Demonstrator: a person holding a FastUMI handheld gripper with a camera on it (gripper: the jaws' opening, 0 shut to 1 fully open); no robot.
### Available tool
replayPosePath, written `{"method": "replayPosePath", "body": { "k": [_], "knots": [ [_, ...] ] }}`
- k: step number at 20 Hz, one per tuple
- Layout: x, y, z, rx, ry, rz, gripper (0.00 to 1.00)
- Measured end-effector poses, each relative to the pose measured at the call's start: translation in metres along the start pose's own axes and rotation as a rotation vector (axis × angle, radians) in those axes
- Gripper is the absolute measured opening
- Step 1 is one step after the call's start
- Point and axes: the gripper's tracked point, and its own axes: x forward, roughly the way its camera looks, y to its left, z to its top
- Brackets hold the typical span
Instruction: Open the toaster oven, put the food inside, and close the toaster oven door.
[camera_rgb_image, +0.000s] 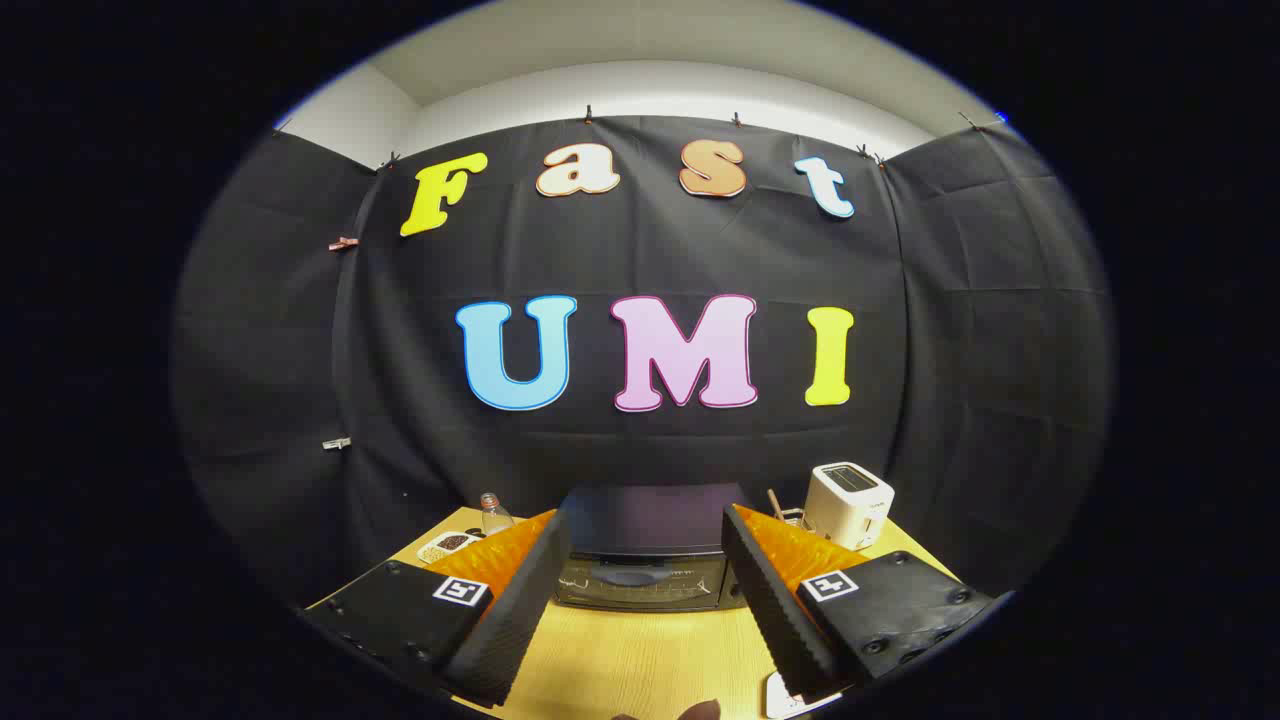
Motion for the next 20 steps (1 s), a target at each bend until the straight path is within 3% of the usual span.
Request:
{"method": "replayPosePath", "body": {
  "k": [20],
  "knots": [
    [0.017,0.011,-0.013,0.003,0.011,0.005,0.98]
  ]
}}
